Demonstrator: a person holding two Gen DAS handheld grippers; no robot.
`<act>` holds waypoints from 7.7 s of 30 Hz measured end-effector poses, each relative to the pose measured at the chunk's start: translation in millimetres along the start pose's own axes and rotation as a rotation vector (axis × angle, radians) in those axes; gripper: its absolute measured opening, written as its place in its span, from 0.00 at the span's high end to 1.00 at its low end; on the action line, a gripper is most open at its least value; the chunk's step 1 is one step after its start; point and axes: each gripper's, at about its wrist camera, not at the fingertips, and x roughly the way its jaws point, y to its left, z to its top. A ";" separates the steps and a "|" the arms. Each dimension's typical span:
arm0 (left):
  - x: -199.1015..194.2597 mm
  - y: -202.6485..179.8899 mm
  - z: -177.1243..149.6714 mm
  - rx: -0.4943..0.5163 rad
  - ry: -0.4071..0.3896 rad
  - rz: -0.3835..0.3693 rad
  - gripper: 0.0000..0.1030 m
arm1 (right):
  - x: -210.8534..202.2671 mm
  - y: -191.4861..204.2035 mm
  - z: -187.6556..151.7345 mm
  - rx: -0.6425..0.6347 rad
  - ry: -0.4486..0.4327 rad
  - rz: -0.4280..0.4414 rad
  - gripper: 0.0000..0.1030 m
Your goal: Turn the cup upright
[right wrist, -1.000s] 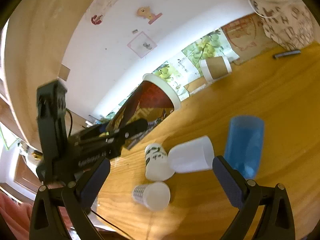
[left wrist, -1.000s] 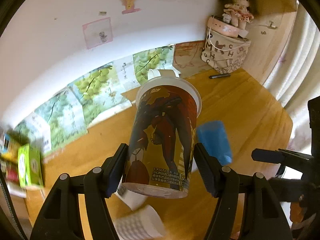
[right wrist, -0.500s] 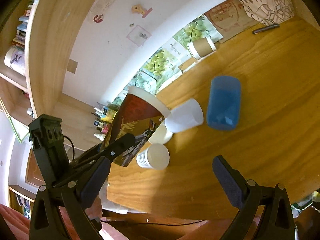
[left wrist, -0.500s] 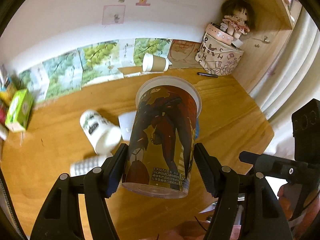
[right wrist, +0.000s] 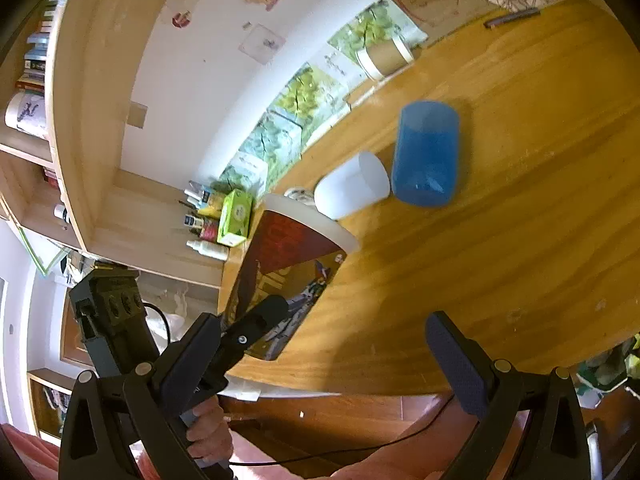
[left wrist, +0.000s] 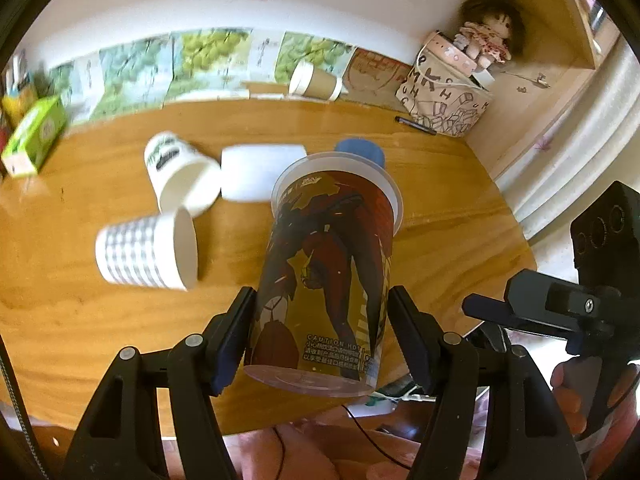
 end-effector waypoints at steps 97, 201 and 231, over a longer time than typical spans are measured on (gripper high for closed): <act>33.1 20.2 -64.6 -0.260 0.234 0.013 0.22 | 66.1 2.3 18.1 -0.276 0.016 -0.114 0.28; -224.0 -40.8 -124.7 -0.063 -0.442 0.511 0.16 | -120.5 152.7 -199.5 -0.455 -0.375 -0.424 0.01; -246.3 -55.2 -136.1 -0.010 -0.601 0.540 0.01 | -135.6 168.7 -211.0 -0.530 -0.508 -0.456 0.01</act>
